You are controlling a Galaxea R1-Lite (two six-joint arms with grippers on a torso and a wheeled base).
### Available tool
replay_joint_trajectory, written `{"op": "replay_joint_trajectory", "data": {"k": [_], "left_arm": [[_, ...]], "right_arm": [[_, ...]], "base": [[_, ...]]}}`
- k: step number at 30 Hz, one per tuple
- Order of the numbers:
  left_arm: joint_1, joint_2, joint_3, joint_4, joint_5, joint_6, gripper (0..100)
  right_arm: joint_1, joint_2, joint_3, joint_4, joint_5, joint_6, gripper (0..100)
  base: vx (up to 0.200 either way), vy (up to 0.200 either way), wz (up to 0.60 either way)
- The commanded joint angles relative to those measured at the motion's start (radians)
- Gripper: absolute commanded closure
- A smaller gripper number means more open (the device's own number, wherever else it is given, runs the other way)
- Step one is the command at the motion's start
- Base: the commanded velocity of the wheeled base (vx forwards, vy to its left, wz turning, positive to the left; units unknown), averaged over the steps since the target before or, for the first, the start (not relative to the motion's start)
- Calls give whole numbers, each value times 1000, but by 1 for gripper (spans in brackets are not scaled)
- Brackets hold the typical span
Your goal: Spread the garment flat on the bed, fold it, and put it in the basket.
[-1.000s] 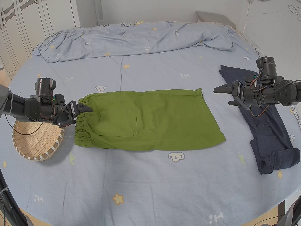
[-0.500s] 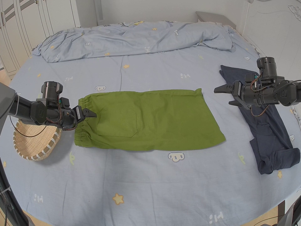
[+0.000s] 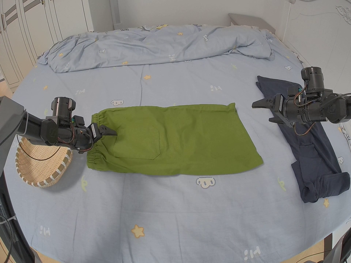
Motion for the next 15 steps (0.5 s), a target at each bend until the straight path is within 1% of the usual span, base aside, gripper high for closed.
{"op": "replay_joint_trajectory", "data": {"k": [1, 3, 4, 6, 7, 8, 13, 15], "left_arm": [[13, 13, -9, 0, -21, -7, 0], [14, 15, -9, 0, -24, -7, 0], [16, 15, -9, 0, -24, -7, 100], [17, 13, -9, 0, -24, -6, 100], [19, 10, -7, 0, -26, -6, 100], [20, 9, -7, 0, -26, -6, 100], [23, 1, -7, 0, -26, -7, 100], [23, -11, -4, 0, -26, -7, 100]], "right_arm": [[-23, 1, -2, 1, 2, 0, 0], [-28, 1, 0, 3, 13, 0, 0], [-43, 4, 0, 8, 31, 0, 0], [-49, 9, -2, 9, 46, 0, 0], [-59, 32, -5, 12, 83, 0, 0], [-62, 60, -13, 23, 89, -3, 0], [-57, 141, -42, 58, 89, -32, 0], [-51, 188, -60, 103, 89, -77, 0]], "base": [[0, 0, 0], [0, 0, 0], [0, 0, 0], [0, 0, 0], [0, 0, 0], [0, 0, 0], [0, 0, 0], [0, 0, 0]]}}
